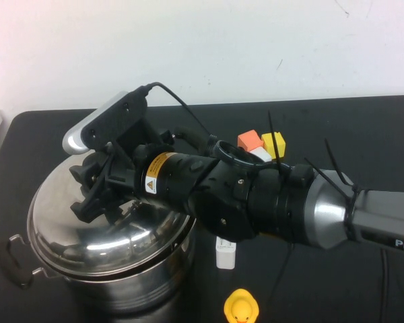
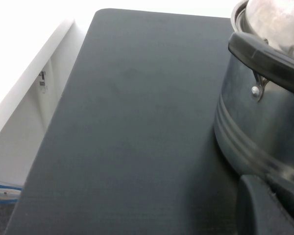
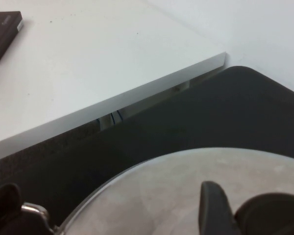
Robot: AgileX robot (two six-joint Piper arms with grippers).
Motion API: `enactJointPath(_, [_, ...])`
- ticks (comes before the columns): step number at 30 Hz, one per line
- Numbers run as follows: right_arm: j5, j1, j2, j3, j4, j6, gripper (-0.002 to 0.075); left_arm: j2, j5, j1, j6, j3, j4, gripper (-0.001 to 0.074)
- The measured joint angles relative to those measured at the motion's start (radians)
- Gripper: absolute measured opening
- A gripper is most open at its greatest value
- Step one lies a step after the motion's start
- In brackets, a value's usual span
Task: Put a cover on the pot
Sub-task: Place the pot lid on the pot
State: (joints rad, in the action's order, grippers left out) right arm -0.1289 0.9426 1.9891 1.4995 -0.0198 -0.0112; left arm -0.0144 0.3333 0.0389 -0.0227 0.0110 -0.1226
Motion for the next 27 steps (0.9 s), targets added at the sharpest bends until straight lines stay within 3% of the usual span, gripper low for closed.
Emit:
enactJointPath(14, [0.004, 0.0, 0.0, 0.0, 0.0, 0.002, 0.0336, 0.0, 0.0, 0.0, 0.0, 0.0, 0.0, -0.0002])
enactJointPath(16, [0.004, 0.0, 0.0, 0.0, 0.0, 0.011, 0.0365, 0.0, 0.0, 0.0, 0.0, 0.0, 0.0, -0.0003])
enactJointPath(21, [-0.006, 0.0, 0.0, 0.002, 0.0, 0.011, 0.0525, 0.0, 0.0, 0.0, 0.0, 0.0, 0.0, -0.0002])
enactJointPath(25, [-0.003, 0.0, -0.01, 0.002, 0.0, 0.011, 0.0547, 0.0, 0.0, 0.0, 0.0, 0.0, 0.0, -0.0002])
enactJointPath(27, [0.017, 0.0, -0.042, 0.0, -0.002, 0.003, 0.0515, 0.0, 0.0, 0.0, 0.0, 0.0, 0.0, -0.0002])
